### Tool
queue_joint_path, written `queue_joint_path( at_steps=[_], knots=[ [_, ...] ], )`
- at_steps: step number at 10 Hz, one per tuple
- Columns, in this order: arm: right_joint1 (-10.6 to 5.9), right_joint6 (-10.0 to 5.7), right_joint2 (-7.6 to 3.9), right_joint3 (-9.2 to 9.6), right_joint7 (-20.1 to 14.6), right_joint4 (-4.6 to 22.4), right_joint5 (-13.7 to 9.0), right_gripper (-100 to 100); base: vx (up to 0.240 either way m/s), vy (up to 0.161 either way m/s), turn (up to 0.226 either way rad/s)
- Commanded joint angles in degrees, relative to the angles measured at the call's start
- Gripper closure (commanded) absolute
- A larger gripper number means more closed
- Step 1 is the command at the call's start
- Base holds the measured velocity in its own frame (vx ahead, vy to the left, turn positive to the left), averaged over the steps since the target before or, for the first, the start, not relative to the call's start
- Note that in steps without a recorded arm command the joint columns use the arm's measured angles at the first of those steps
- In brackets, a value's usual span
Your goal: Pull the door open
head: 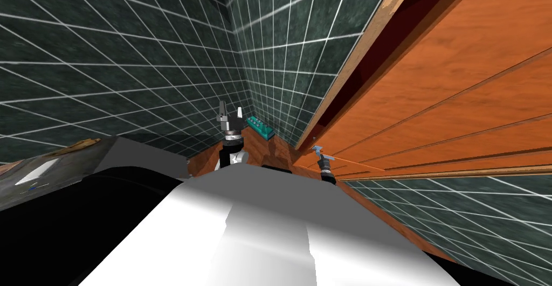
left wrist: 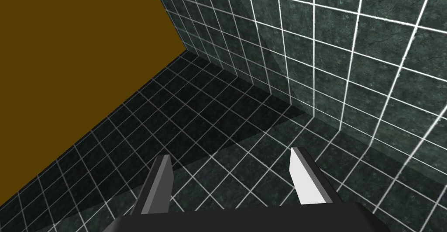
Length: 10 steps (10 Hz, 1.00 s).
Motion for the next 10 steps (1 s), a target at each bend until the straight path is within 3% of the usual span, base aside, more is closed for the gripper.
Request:
queue_joint_path(
  at_steps=[1,3,4,5,10],
  knots=[
    [0.3,-1.95,-0.71,0.58,-0.98,1.27,0.38,100,-0.181,-0.065,0.099],
    [1.98,-4.44,-2.14,1.78,-2.85,1.21,1.15,100,-0.212,-0.047,0.121],
    [1.11,-3.7,-1.66,1.51,-2.2,1.61,0.97,100,-0.113,-0.025,0.023],
    [2.51,-6.02,-2.42,2.17,-3.2,2.14,1.37,100,-0.145,-0.052,0.183],
    [5.14,-10.74,-4.17,3.24,-4.97,3.07,2.01,100,-0.172,-0.069,0.123]
  ],
)
